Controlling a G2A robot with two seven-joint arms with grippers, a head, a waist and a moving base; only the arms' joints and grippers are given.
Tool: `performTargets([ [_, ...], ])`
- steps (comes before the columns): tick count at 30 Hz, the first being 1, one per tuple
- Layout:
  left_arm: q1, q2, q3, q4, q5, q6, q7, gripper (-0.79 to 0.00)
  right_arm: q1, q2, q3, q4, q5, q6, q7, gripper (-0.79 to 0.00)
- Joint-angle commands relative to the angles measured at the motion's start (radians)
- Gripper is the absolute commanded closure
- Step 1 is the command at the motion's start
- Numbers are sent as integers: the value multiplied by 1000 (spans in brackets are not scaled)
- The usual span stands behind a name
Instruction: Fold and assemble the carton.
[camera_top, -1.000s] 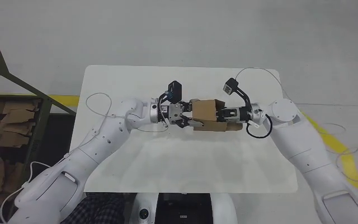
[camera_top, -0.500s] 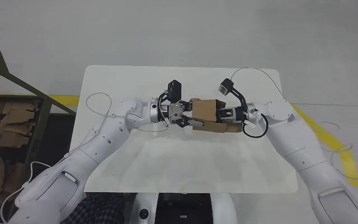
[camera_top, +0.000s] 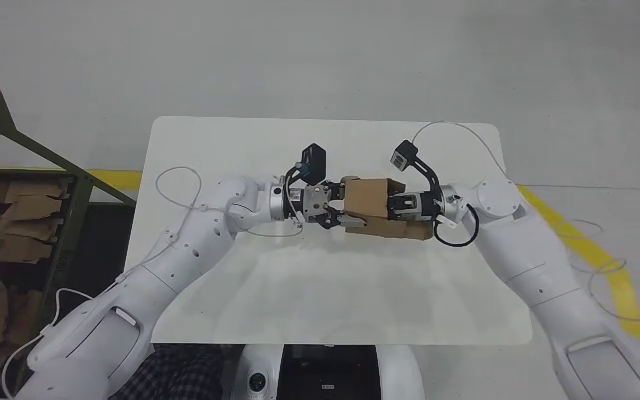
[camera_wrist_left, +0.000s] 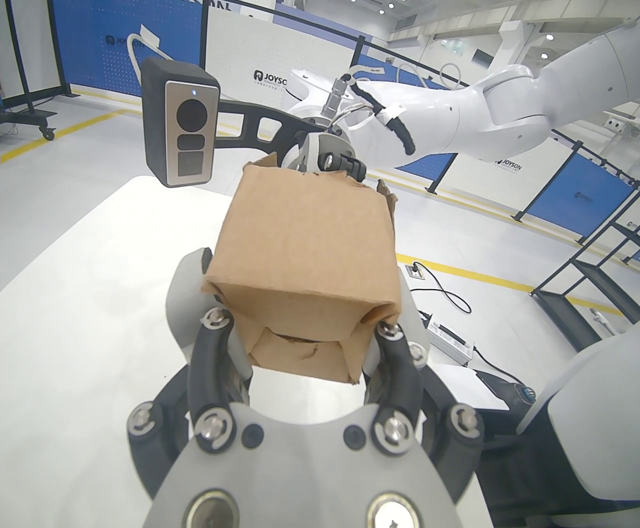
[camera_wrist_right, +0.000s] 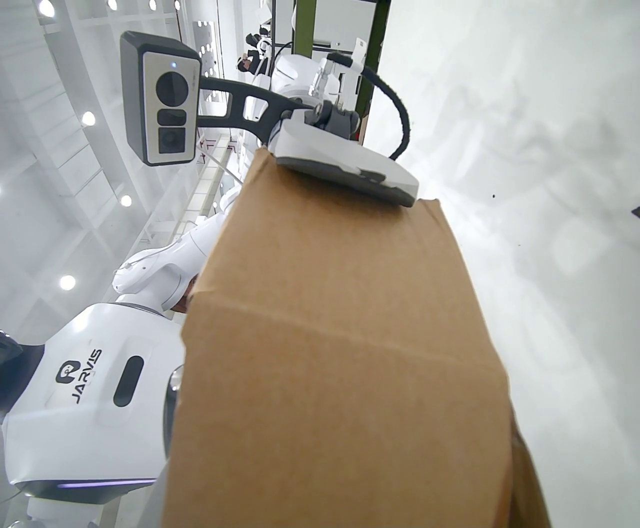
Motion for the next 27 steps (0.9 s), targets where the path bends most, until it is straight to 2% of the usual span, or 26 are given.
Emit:
performTargets([
  [1,0,0,1,1,-4,0,-1,-548,-1,-2,0,1,0,-1,1,0],
  [8,-1,0,2,9,-23,0,-10,-557,-2,-4,14,22,-2,-8,0,0],
  [15,5,4,-8,22,-36,0,-12,-545,-14,11,70,24,-23,-5,3,0],
  [27,28,14,-44,35,-26,0,1,-548,-70,61,240,-25,-69,17,-12,0],
])
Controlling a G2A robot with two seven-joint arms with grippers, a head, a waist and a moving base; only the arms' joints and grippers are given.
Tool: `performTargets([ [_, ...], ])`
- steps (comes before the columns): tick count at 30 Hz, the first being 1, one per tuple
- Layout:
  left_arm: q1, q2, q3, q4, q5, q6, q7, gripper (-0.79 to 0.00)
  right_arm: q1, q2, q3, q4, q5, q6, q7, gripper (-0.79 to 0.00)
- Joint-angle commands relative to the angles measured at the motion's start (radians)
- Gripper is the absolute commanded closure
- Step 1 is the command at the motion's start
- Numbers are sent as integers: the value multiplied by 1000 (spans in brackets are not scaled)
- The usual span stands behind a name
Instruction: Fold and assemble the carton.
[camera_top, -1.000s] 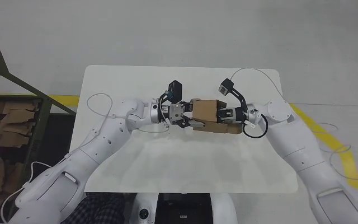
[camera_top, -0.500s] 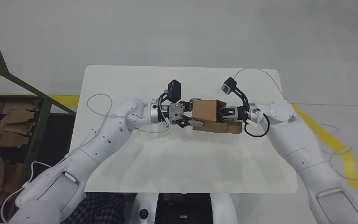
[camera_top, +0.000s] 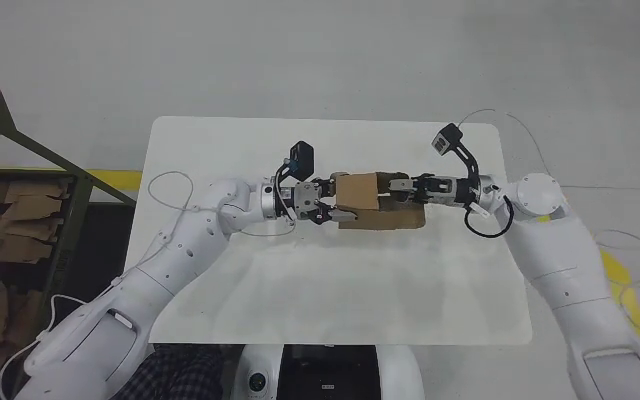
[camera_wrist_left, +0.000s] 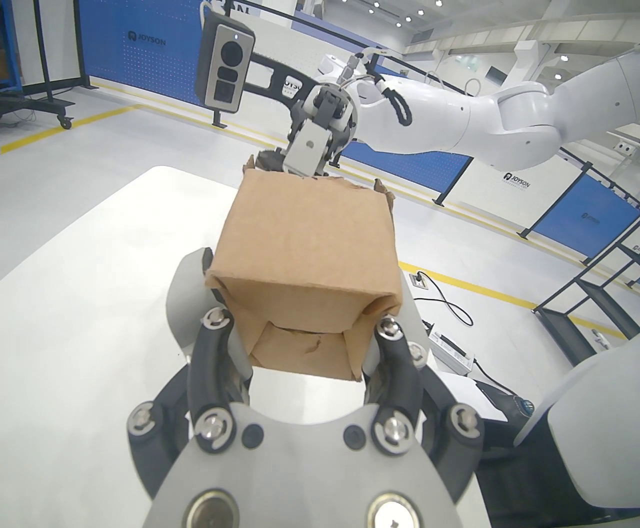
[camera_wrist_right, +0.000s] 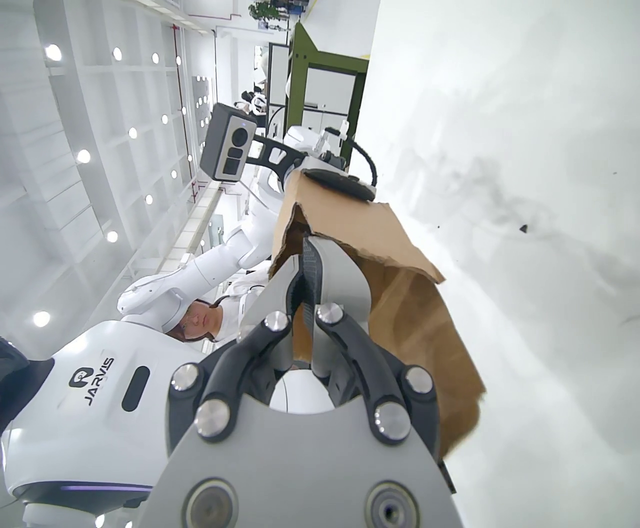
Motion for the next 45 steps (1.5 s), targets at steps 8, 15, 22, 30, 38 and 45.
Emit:
performTargets([
  [8,6,1,-29,22,16,0,11,-536,-123,40,105,-165,-68,54,14,0],
  [15,2,-9,-39,46,26,10,20,-508,-216,54,113,-291,-144,102,-12,0],
  [22,-2,-20,-37,52,29,4,9,-520,-224,51,93,-304,-131,115,-22,0],
  [30,9,-26,-46,30,48,0,8,-523,-161,38,54,-239,-113,110,-31,0],
  [38,22,-28,-51,3,51,0,1,-526,-115,24,8,-199,-110,104,-32,0],
  [45,28,-27,-59,-1,47,0,-6,-526,-101,25,27,-170,-109,91,-46,0],
])
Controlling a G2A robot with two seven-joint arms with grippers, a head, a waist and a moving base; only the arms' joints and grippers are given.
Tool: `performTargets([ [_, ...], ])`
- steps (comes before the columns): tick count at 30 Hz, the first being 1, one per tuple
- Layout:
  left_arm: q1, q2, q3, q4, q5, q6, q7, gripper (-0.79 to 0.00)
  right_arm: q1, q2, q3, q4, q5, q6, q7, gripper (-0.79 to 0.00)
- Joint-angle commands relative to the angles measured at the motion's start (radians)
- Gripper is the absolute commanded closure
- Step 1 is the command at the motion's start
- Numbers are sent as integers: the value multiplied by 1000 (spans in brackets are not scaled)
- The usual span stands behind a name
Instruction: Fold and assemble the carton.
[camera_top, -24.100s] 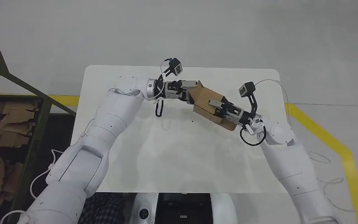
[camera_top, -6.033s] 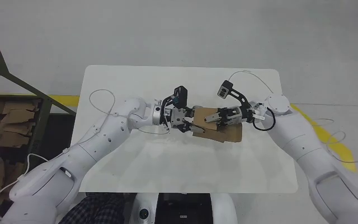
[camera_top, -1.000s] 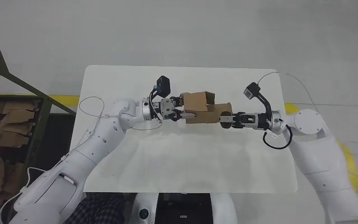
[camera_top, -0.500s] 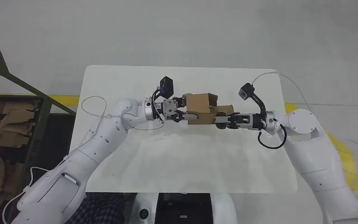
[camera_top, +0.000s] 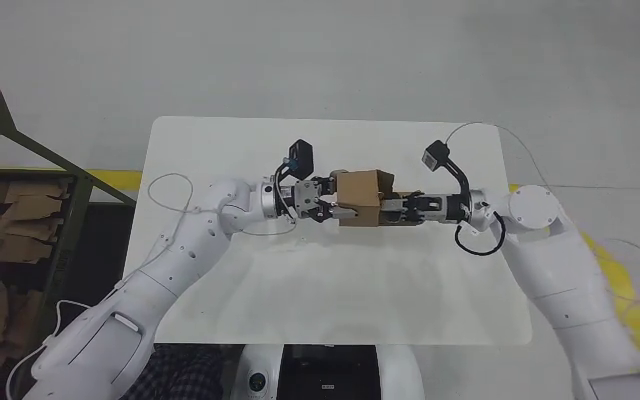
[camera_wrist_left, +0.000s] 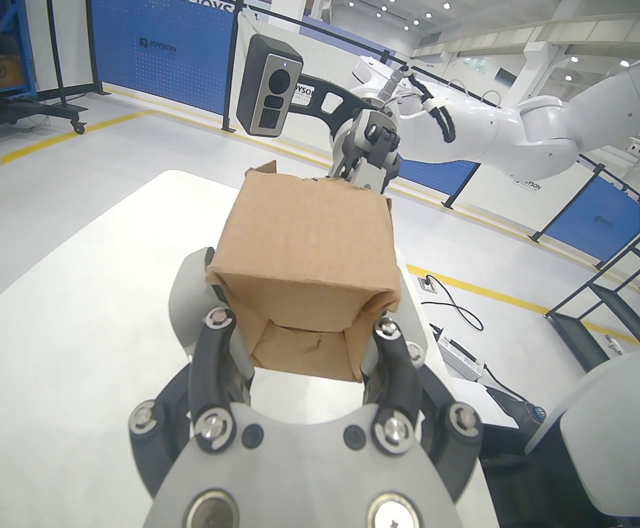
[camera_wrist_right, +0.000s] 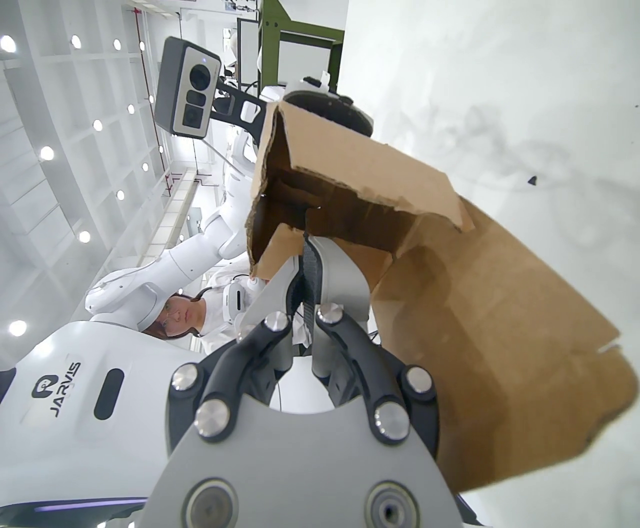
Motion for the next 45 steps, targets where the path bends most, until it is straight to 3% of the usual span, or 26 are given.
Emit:
performTargets([
  [1,3,1,-3,-2,0,0,-1,-526,0,3,16,5,-2,0,-9,0],
  [10,25,4,-11,-21,2,0,-2,-533,11,12,74,11,-34,29,-103,0],
  [17,34,7,-12,-38,2,0,-6,-529,42,3,42,27,-84,54,-152,0],
  [34,35,7,-24,-41,13,0,-6,-545,31,-9,-28,-45,-111,47,-100,0],
  [45,35,5,-30,-28,18,0,3,-542,-71,34,169,-98,-125,61,-170,0],
])
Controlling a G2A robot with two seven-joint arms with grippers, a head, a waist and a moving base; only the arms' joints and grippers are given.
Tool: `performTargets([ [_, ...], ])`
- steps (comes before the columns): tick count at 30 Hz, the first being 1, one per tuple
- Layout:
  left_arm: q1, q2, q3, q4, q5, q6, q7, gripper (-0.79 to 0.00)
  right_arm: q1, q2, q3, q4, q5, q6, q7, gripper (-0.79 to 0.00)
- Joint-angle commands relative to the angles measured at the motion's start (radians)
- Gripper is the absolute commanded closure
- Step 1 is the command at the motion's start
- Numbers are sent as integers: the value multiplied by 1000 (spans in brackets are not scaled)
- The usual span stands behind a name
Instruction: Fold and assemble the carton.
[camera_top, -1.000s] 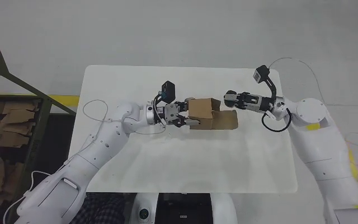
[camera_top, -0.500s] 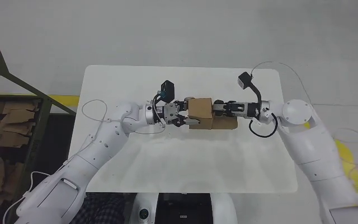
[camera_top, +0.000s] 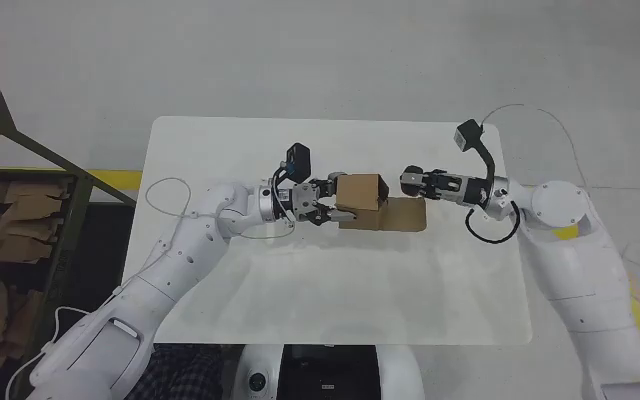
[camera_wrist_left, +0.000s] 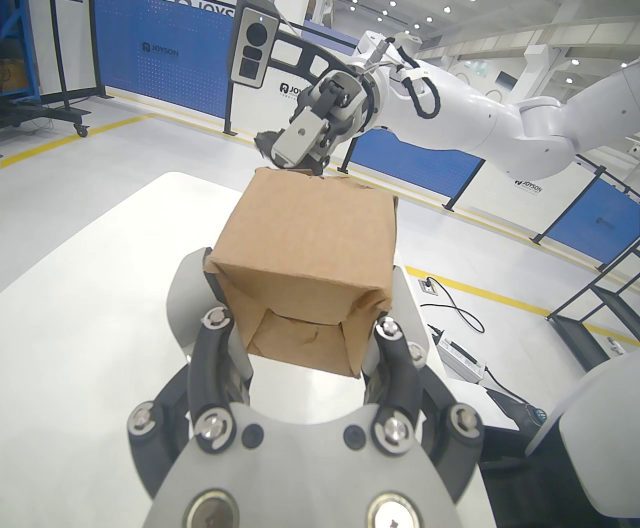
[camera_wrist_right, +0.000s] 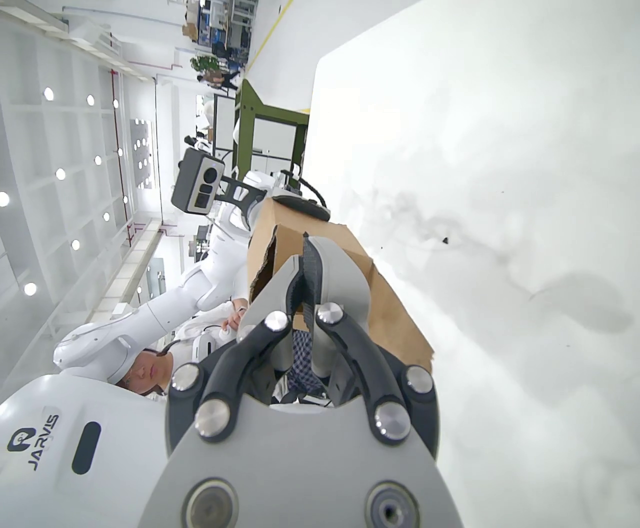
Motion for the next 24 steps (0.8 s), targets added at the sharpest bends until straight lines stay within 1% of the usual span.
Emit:
performTargets([
  [1,0,0,-1,1,0,0,2,-542,-29,8,47,-5,3,8,-19,0],
  [6,1,-1,-5,2,9,0,9,-545,-113,26,137,3,12,66,-44,0],
  [9,1,-2,-12,0,18,0,19,-542,-146,32,150,15,6,127,-34,0],
  [13,4,-3,-21,-1,27,0,35,-542,-159,29,111,39,16,170,5,0],
  [17,2,-7,-21,0,34,0,33,-563,-146,15,47,71,67,159,27,0],
  [20,0,-9,-19,1,35,0,32,-563,-126,2,0,94,109,147,44,0],
  [24,-2,-12,-18,4,36,0,27,-563,-95,-10,-47,122,130,130,65,0],
])
